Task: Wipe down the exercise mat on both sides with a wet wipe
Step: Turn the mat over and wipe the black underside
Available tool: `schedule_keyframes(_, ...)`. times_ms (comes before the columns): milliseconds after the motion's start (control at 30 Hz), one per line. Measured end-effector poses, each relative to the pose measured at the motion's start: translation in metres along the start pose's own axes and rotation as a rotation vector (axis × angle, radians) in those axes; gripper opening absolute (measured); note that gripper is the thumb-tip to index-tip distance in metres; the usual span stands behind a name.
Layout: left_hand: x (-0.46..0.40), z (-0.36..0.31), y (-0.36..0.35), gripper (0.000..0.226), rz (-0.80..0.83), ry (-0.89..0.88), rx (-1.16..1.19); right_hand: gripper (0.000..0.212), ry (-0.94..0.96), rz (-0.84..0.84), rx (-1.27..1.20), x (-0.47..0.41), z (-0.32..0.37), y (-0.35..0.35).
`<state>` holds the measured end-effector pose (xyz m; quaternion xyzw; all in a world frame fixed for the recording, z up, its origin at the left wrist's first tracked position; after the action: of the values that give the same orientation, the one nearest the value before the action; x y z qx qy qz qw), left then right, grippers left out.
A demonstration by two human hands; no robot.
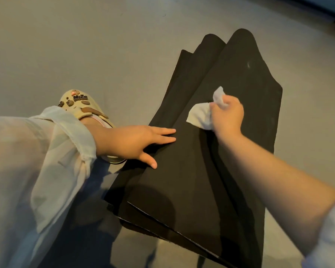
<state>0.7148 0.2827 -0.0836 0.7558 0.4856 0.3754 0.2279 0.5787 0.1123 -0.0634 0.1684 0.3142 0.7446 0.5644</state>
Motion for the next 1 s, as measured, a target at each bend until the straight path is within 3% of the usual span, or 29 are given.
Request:
schedule_keyframes(67, -0.001, 0.005, 0.0, 0.081, 0.018, -0.005, -0.01, 0.038, 0.203, 0.129, 0.155, -0.02, 0.002, -0.004)
schedule_keyframes(133, -0.002, 0.008, -0.003, 0.081, 0.028, -0.01, -0.002, 0.009, 0.41, 0.303, 0.465, -0.027, -0.005, -0.014)
schedule_keyframes(200, -0.003, 0.011, -0.006, 0.081, 0.034, -0.004, 0.0, 0.054, 0.482, 0.43, 0.739, -0.027, -0.019, -0.024)
schedule_keyframes(267, -0.004, 0.014, -0.008, 0.081, 0.032, -0.006, -0.007, 0.067, 0.443, 0.486, 0.673, -0.023, -0.029, -0.029)
schedule_keyframes(467, -0.004, 0.02, -0.013, 0.079, 0.021, -0.024, 0.008, 0.04, 0.58, 0.361, 0.601, -0.014, -0.029, -0.036)
schedule_keyframes(567, -0.004, 0.02, -0.014, 0.08, 0.01, -0.024, 0.002, 0.055, 0.561, 0.474, 0.551, -0.005, -0.033, -0.037)
schedule_keyframes(633, -0.004, 0.02, -0.015, 0.08, 0.006, -0.023, 0.007, 0.062, 0.603, 0.457, 0.651, -0.005, -0.034, -0.035)
schedule_keyframes(833, -0.003, 0.019, -0.015, 0.077, 0.013, -0.011, 0.021, 0.048, 0.688, 0.284, 0.787, -0.02, -0.024, -0.032)
schedule_keyframes(1000, -0.004, 0.02, -0.016, 0.078, 0.02, -0.01, 0.008, 0.036, 0.635, 0.158, 0.59, -0.032, -0.013, -0.025)
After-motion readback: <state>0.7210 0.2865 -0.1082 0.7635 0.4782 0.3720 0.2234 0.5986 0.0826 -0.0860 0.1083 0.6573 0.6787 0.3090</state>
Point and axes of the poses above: each hand's wrist, its own x-axis away from the middle knuckle, its own y-axis out of the back of the hand, z = x × y, the point moved 3 cm from there along -x, towards the middle knuckle, and after that the axes turned 13 degrees about x, right-handed, at the moved point
